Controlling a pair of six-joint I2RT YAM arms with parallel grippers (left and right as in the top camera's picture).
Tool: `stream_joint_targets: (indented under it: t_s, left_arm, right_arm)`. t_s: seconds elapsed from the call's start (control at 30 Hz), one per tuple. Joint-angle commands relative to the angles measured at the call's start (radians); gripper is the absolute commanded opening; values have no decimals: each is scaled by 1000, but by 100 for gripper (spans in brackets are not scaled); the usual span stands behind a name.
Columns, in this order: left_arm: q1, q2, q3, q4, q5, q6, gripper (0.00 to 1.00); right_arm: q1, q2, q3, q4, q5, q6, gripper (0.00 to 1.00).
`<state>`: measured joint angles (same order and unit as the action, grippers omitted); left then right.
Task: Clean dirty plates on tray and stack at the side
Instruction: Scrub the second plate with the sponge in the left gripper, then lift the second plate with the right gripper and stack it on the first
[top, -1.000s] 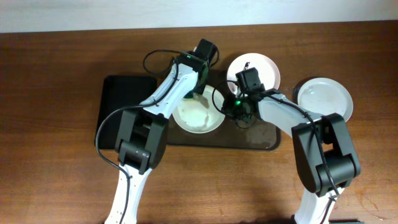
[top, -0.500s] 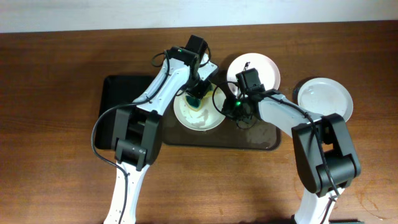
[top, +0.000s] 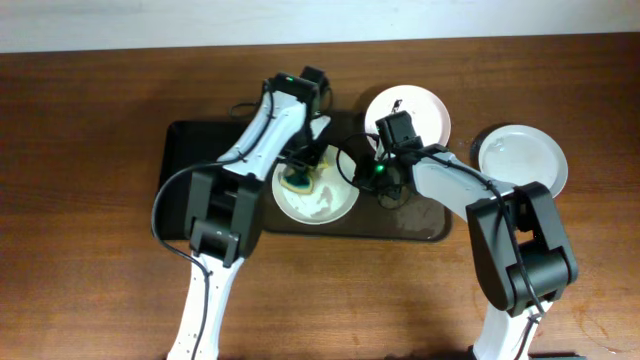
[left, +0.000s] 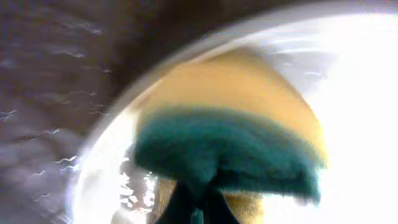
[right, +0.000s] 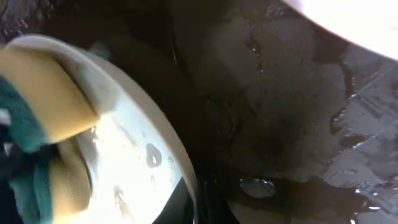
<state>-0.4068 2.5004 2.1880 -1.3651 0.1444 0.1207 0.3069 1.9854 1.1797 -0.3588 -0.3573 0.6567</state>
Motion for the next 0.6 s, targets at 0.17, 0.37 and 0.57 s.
stream_joint_targets:
  t_s: [0.17, 0.37, 0.57]
  left_arm:
    - [54, 89, 220, -10, 167, 2, 0]
    - [187, 89, 515, -51, -63, -248, 0]
    - [183, 90, 612, -120, -63, -248, 0]
  right_arm:
    - [-13, 21, -18, -1, 46, 29, 4]
    - [-13, 9, 7, -26, 29, -33, 4]
    - [139, -177, 209, -437, 488, -212, 4]
